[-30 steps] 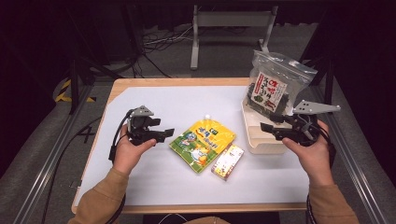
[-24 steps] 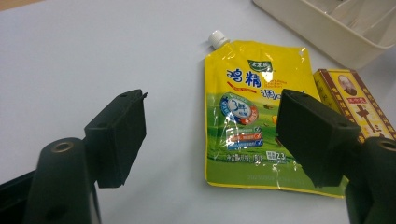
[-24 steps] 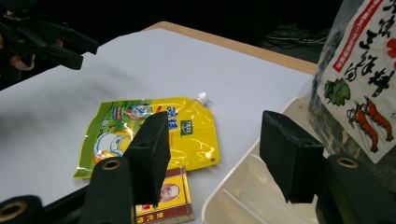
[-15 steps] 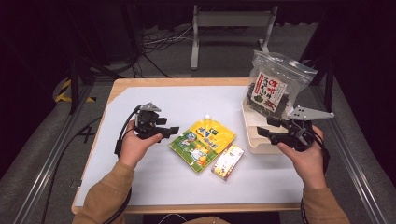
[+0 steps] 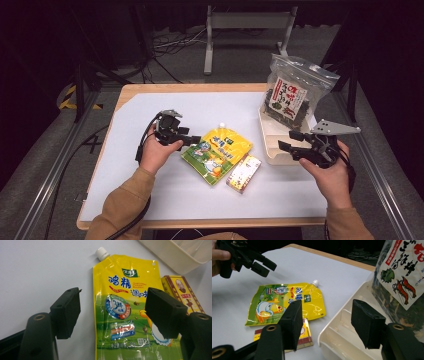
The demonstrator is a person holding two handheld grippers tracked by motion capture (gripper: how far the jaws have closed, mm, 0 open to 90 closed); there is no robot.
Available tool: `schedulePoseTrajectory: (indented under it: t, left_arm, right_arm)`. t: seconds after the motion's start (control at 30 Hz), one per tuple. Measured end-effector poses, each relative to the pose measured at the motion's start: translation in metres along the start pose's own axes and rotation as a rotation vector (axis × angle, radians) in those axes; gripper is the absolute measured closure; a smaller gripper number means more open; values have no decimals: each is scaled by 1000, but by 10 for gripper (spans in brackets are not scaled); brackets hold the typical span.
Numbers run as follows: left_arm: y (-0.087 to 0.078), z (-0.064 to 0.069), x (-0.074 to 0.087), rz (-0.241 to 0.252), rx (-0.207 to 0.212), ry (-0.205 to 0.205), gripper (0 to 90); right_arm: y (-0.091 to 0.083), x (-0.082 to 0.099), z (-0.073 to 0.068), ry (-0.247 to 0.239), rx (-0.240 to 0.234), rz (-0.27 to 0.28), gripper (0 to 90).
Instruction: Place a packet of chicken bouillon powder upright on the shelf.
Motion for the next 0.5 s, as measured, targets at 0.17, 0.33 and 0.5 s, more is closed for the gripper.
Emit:
schedulePoseTrajectory:
  t: [0.17,0.33,0.5]
  left_arm:
    - [11,1,2,-34,15,0,268]
    - [22,-1,6,-73,26,-6,281]
    - [29,-4,12,-108,25,-21,270]
  right_arm:
    - [-2,5,2,9,6,-4,431]
    - [-6,9,4,29,12,1,431]
    - [-9,10,5,37,15,2,431]
Point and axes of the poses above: each handheld gripper's, and its own axes: y roughly forward along the jaws, x roughly out of its underside, z roughly to its right, the point moved 10 cm from there along y, roughly forward along the jaws
